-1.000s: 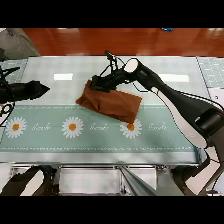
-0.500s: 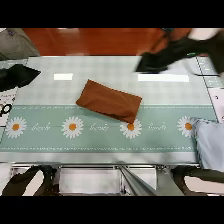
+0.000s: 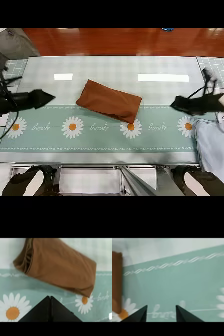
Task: Fold the shirts.
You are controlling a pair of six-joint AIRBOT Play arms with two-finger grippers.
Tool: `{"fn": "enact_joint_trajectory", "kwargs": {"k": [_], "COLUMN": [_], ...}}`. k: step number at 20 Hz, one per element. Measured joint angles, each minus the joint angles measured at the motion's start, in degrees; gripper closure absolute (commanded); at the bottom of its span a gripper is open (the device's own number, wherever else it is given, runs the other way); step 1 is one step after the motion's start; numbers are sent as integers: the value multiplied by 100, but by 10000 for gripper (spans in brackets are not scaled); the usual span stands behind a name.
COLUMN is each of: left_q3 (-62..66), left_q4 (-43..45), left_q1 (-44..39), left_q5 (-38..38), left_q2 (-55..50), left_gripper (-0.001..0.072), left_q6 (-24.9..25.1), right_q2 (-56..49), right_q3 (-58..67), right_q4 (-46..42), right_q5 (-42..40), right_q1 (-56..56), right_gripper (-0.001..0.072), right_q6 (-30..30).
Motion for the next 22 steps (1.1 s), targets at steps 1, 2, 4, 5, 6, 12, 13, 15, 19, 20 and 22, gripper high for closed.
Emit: {"fn": "enact_joint_trajectory", "kwargs": {"k": [1,2,4,5,6,12,13,15,19,20,22], "left_q3": [-149,-273,-470,-544,-595,-717,-721,-730,-732,-732,-732], "left_q4": [-4,-9,-11,-11,-11,-20,-17,-17,-17,-17,-17], "left_q1": [0,0,2,0,0,0,0,2,0,0,2], "left_q5": [33,63,105,131,146,225,221,221,221,221,221], "left_q2": [0,2,2,0,2,2,2,2,2,2,2], "left_gripper": [682,682,682,682,682,682,682,682,682,682,682], "left_q6": [26,44,74,85,90,125,127,125,125,127,127], "right_q2": [-157,-398,-944,-1259,-1580,-2968,-3117,-3370,-3713,-3751,-3781], "right_q3": [-278,-485,-730,-811,-870,-542,-409,-87,592,763,1211], "right_q4": [492,1051,2168,2761,3285,4817,4898,4964,4892,4889,4706], "right_q5": [-251,-496,-763,-857,-955,-1014,-1021,-1040,-1080,-977,-745], "right_q1": [-39,-72,-103,-98,-57,616,732,944,1294,1360,1451], "right_gripper": [290,290,290,290,290,290,291,306,684,684,685], "right_q6": [-212,-494,-1123,-1480,-1808,-2752,-2798,-2846,-2887,-2905,-2861]}}
